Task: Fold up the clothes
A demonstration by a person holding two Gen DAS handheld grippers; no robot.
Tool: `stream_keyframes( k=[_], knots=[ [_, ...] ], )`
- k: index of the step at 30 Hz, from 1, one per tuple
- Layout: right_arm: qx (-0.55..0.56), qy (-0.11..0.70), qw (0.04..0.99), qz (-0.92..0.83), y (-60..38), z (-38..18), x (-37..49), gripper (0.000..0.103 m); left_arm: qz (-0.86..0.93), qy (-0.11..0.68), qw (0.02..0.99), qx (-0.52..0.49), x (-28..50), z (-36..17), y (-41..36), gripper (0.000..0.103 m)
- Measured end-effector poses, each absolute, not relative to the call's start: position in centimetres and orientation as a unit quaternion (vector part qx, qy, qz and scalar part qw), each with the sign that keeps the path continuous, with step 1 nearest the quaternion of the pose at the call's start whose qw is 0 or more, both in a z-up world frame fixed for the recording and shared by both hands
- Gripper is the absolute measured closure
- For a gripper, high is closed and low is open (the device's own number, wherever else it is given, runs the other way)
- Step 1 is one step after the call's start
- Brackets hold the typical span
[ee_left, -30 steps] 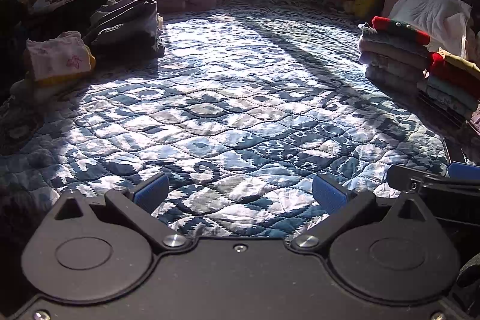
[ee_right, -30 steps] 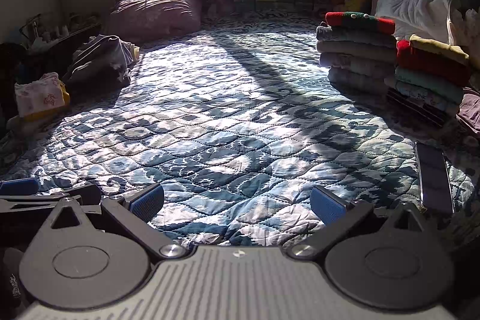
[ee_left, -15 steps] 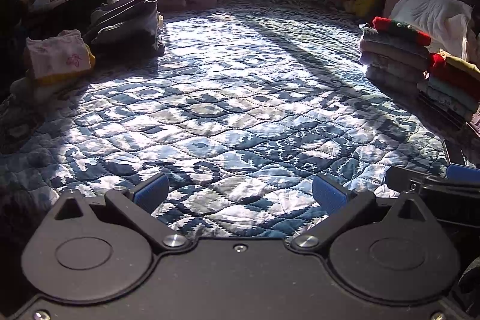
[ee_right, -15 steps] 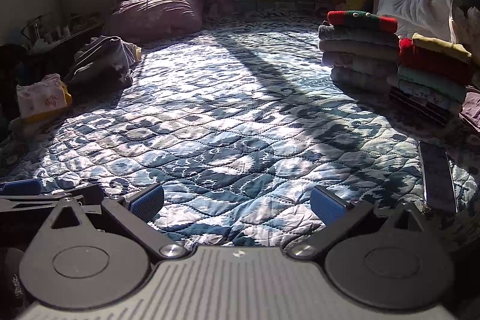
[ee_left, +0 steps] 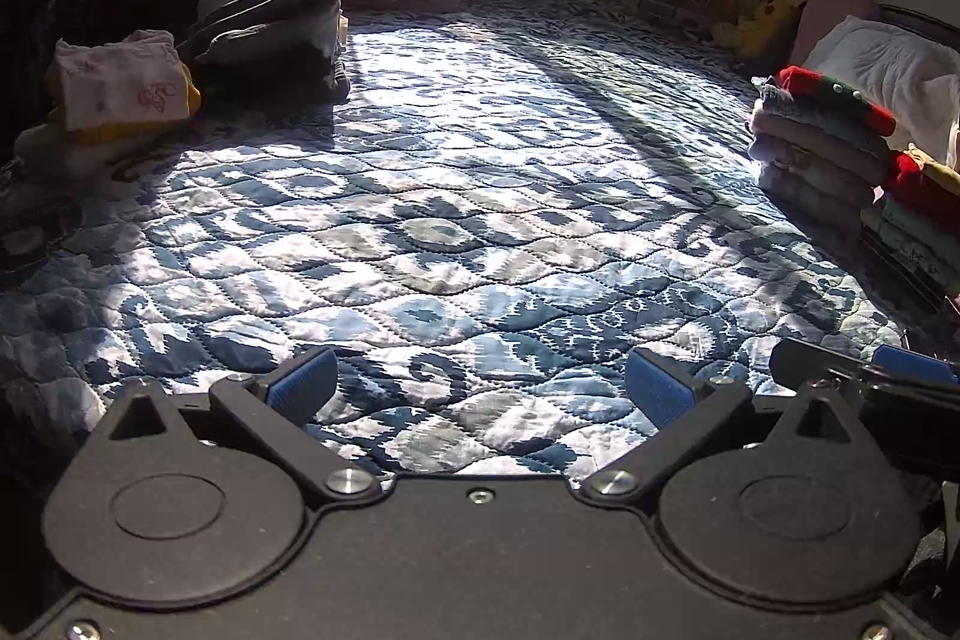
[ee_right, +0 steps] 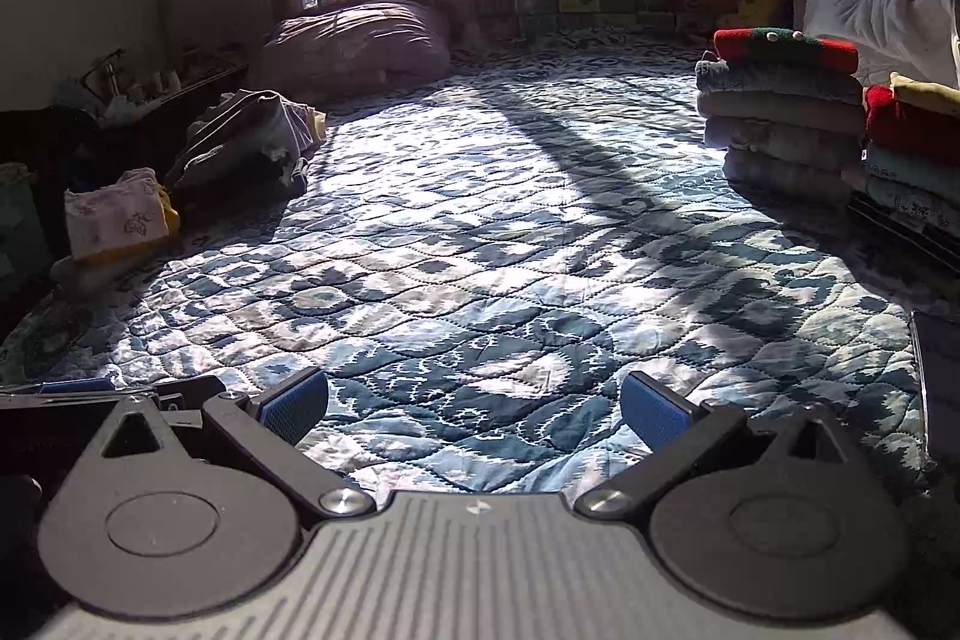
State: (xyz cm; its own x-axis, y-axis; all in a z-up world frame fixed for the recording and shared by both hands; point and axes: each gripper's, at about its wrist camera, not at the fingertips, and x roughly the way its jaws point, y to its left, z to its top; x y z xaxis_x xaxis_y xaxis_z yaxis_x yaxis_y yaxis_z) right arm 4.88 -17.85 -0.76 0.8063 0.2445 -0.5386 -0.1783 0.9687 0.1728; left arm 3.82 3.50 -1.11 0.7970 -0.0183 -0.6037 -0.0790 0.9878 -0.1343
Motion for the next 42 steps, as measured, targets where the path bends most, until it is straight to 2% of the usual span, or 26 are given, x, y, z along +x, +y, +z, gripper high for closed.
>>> stream_keyframes(
  k=[4,8,10,14,19,21,23,25,26,28,36,37,38,39,40,42],
  knots=[
    [0.051,0.258,0.953,0.153,-15.7,-1.2,7.0,0.000,0.051,0.297,0.949,-0.087,4.9,-1.4,7.1,0.000],
    [0.026,0.221,0.956,0.194,-13.0,-2.0,9.7,0.000,0.082,0.332,0.931,-0.125,6.7,-2.1,12.2,0.000],
    [0.013,0.213,0.954,0.210,-11.6,-2.7,11.3,0.000,0.102,0.324,0.931,-0.135,7.0,-2.0,15.0,0.000],
    [0.000,0.227,0.943,0.242,-9.6,-4.5,14.5,0.000,0.159,0.301,0.935,-0.101,8.7,-0.7,19.4,0.001],
    [0.034,0.223,0.933,0.281,-9.2,-7.5,16.3,0.001,0.188,0.258,0.945,-0.069,13.0,2.0,24.5,0.003],
    [0.036,0.227,0.931,0.284,-9.1,-8.3,17.2,0.001,0.196,0.246,0.948,-0.054,15.2,2.8,25.8,0.010],
    [0.040,0.235,0.928,0.287,-9.3,-9.0,17.9,0.005,0.197,0.237,0.950,-0.040,18.2,3.2,27.6,0.024],
    [0.054,0.246,0.923,0.289,-9.7,-9.7,18.8,0.006,0.203,0.232,0.951,-0.035,20.8,3.2,29.1,0.032],
    [0.062,0.253,0.921,0.290,-9.9,-10.0,19.1,0.006,0.212,0.230,0.949,-0.032,22.2,3.1,30.0,0.039],
    [0.069,0.264,0.917,0.292,-10.0,-10.5,19.5,0.006,0.226,0.225,0.947,-0.030,24.8,2.8,31.8,0.045],
    [0.116,0.306,0.890,0.317,-10.7,-11.9,21.8,0.003,0.293,0.274,0.916,-0.003,32.5,0.6,37.5,0.057],
    [0.124,0.306,0.888,0.319,-10.9,-12.0,22.0,0.003,0.297,0.276,0.914,0.003,32.8,0.7,37.4,0.062],
    [0.130,0.305,0.888,0.320,-11.0,-12.1,22.0,0.003,0.301,0.279,0.912,0.008,33.0,0.8,37.4,0.083],
    [0.132,0.302,0.888,0.320,-11.0,-12.1,22.0,0.002,0.301,0.280,0.911,0.002,33.2,1.1,37.4,0.094],
    [0.132,0.301,0.889,0.320,-11.0,-12.2,22.1,0.002,0.301,0.283,0.911,0.002,33.3,1.3,37.3,0.101],
    [0.134,0.299,0.889,0.320,-11.0,-12.1,22.0,0.002,0.293,0.282,0.914,-0.001,33.2,1.8,36.9,0.103]
  ],
)
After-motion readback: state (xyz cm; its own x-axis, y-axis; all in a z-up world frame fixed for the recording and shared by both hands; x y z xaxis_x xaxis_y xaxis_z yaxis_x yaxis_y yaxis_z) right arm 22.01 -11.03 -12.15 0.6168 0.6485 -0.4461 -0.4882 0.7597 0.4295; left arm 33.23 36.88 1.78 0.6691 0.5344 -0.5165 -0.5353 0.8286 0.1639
